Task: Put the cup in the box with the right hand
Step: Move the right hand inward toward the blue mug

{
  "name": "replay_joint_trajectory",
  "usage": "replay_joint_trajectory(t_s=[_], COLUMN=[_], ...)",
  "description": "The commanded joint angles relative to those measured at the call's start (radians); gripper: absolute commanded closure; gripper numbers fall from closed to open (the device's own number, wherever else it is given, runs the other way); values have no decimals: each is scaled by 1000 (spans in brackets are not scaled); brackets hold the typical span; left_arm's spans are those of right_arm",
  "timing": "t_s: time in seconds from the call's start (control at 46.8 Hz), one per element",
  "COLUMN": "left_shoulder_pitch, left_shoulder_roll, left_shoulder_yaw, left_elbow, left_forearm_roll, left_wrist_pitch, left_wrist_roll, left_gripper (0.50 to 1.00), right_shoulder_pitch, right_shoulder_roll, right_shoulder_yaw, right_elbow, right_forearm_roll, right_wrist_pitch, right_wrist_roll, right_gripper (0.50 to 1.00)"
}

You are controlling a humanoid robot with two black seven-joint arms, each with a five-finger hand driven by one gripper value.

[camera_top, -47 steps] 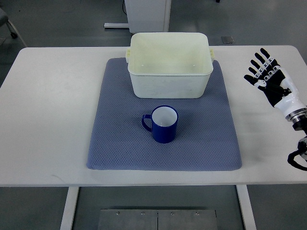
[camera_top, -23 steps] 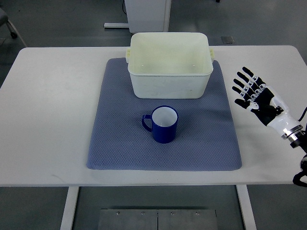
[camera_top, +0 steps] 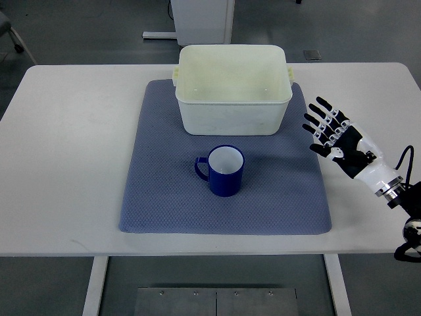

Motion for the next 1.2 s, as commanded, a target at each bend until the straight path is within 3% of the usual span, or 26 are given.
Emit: replay_joint_trajectory(t_s=[0.0,0.471,1.176], left_shoulder_pitch=[0,0,0], left_shoulder_roll=[0,0,0], left_shoulder_yaw=[0,0,0], left_elbow=[1,0,0], left_forearm_roll=[0,0,0], left_wrist_pitch=[0,0,0], left_wrist_roll=[0,0,0], left_gripper=[500,500,500], right_shoulder_pitch=[0,9,41], right_shoulder_roll=[2,60,144], right_shoulder_yaw=[-15,-89,-49], right_elbow=[6,0,-61], right_forearm_roll=[-1,-40,-23], right_wrist_pitch=[-2,-11,-17], right_wrist_roll=[0,26,14], right_gripper=[500,500,500])
